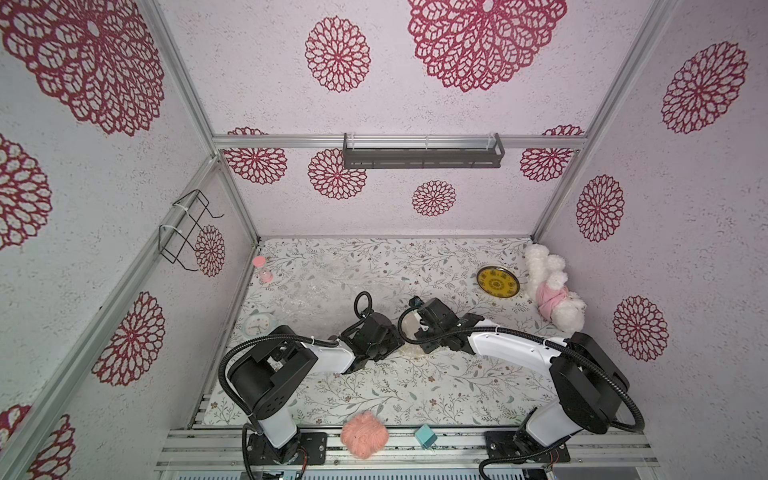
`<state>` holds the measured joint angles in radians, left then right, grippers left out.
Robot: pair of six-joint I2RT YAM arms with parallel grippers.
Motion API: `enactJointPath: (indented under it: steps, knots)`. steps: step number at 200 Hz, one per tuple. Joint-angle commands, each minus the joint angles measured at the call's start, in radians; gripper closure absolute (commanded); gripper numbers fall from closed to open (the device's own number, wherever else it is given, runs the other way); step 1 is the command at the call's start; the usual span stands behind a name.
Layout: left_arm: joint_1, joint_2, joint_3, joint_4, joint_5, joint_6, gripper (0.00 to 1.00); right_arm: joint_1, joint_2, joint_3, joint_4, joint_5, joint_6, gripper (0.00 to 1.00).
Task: Unpack dinner plates from bubble wrap
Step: Unwrap the bubble wrap at the center of the board.
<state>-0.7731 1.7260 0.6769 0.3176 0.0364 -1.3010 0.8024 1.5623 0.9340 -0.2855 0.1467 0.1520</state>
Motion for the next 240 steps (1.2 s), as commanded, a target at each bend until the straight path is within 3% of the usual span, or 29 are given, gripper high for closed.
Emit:
enactJointPath:
  steps: [1, 42, 80, 101, 190, 240]
  knots:
    - [-0.009, 0.041, 0.001, -0.009, -0.002, 0.008, 0.53, -0.006, -0.033, -0.017, 0.015, -0.016, 0.026, 0.88]
    - [-0.014, 0.064, 0.001, 0.001, -0.003, 0.005, 0.67, -0.014, -0.054, -0.020, 0.003, -0.016, 0.024, 0.73]
    - [-0.015, 0.073, 0.000, 0.003, -0.004, 0.002, 0.77, -0.017, -0.089, -0.033, -0.021, -0.018, 0.009, 0.42]
    - [-0.015, 0.073, 0.001, 0.003, -0.006, 0.001, 0.81, -0.017, -0.093, -0.045, -0.035, -0.025, -0.003, 0.33]
    - [-0.015, 0.046, 0.015, -0.031, -0.005, 0.018, 0.87, -0.016, -0.037, -0.050, -0.020, -0.016, -0.019, 0.20]
    - [-0.016, 0.028, 0.018, -0.047, -0.006, 0.024, 0.89, -0.015, 0.012, -0.034, 0.005, -0.003, -0.026, 0.27]
